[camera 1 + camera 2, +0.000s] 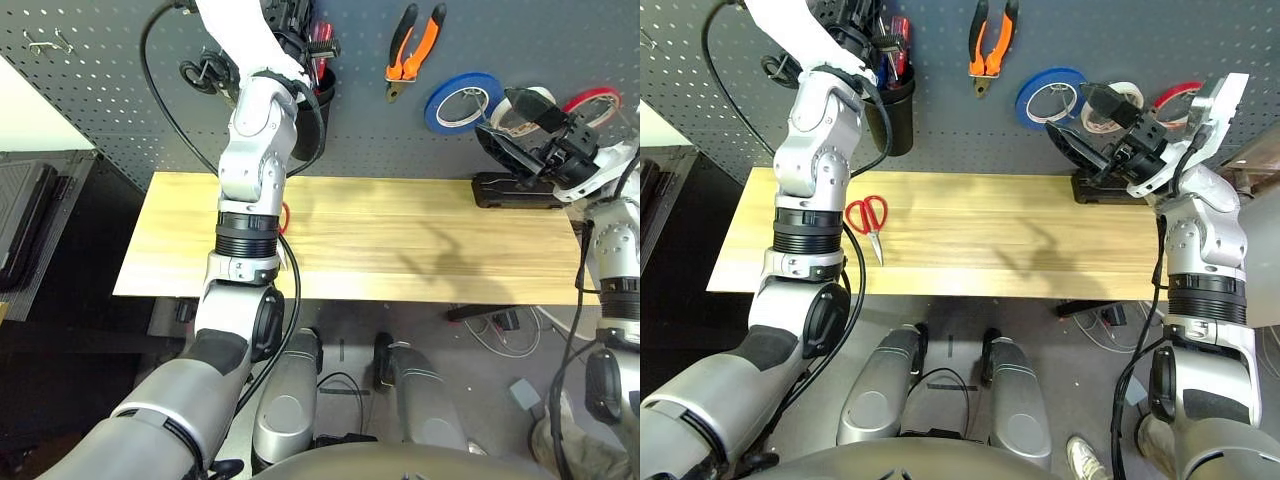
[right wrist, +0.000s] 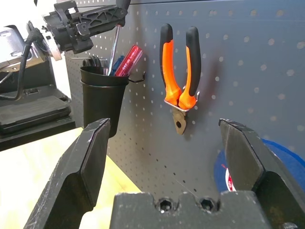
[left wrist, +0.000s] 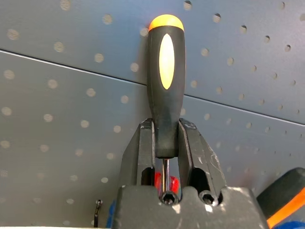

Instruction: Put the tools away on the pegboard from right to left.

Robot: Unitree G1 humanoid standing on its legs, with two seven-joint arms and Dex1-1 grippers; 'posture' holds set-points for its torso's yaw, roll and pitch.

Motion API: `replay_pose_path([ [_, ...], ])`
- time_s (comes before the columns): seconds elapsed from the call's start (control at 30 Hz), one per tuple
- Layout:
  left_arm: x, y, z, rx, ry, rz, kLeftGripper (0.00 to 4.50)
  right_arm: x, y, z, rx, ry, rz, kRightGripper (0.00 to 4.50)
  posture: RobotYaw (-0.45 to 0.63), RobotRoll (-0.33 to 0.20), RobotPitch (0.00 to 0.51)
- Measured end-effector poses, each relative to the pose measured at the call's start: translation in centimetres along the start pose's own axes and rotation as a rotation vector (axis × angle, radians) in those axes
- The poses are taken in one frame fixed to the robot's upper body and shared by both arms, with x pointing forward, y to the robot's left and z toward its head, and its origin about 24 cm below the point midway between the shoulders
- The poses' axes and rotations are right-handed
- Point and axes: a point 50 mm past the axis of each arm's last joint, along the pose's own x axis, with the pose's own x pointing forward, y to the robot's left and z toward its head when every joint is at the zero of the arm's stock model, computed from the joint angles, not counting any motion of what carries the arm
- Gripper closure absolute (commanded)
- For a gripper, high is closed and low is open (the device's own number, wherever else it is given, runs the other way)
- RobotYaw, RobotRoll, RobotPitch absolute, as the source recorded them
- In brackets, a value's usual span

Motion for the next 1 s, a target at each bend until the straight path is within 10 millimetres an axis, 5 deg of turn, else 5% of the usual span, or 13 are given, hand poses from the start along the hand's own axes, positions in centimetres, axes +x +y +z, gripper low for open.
replay_pose_path([
  [0.17, 0.0, 0.2, -0.1, 0.021, 0.003, 0.013, 3.99, 0.1, 0.1, -0.1, -0.009, 0.003, 0.005, 0.00, 0.19, 0.000, 0.191],
  [0.53, -0.5, 0.8, -0.5, 0.041, 0.026, 0.043, 0.07, 0.3, 0.4, -0.4, -0.003, 0.000, 0.029, 0.00, 0.21, 0.000, 0.193],
  [1.0, -1.2, 1.2, 2.5, 0.111, -0.079, 0.057, 0.07, 1.0, 1.3, -1.6, 0.040, 0.005, 0.096, 0.00, 0.23, 0.000, 0.196],
])
